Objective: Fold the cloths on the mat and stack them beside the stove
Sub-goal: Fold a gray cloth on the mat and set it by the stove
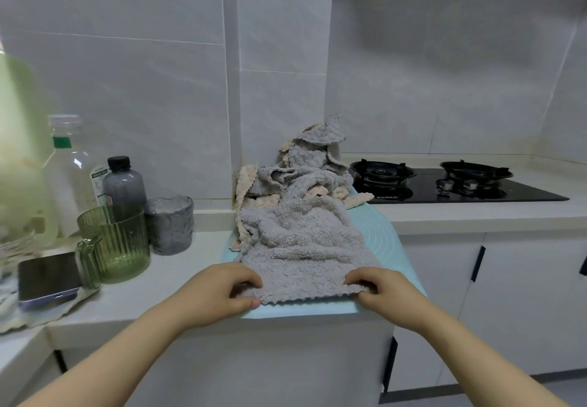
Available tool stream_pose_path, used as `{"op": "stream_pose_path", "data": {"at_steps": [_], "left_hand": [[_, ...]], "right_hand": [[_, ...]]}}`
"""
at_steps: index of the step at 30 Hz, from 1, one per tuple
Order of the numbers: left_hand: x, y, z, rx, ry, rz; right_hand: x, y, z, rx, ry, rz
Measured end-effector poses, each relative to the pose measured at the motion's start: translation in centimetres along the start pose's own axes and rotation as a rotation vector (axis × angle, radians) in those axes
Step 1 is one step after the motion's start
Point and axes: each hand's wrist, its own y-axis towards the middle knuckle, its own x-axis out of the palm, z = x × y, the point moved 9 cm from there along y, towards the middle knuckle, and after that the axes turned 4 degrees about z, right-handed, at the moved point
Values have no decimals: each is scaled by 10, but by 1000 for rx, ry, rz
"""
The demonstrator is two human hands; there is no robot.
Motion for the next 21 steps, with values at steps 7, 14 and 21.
{"op": "stream_pose_path", "data": {"at_steps": [7,14,21], "left_hand": [[-6,-11,11,75,497,191],[-39,-4,30,52,394,355],[-29,-14,27,-57,61,5]], "right_hand": [[-15,-6,4,52,-120,135],[-32,-16,-1,75,-106,244],[-40,-36,1,91,104,146]]}}
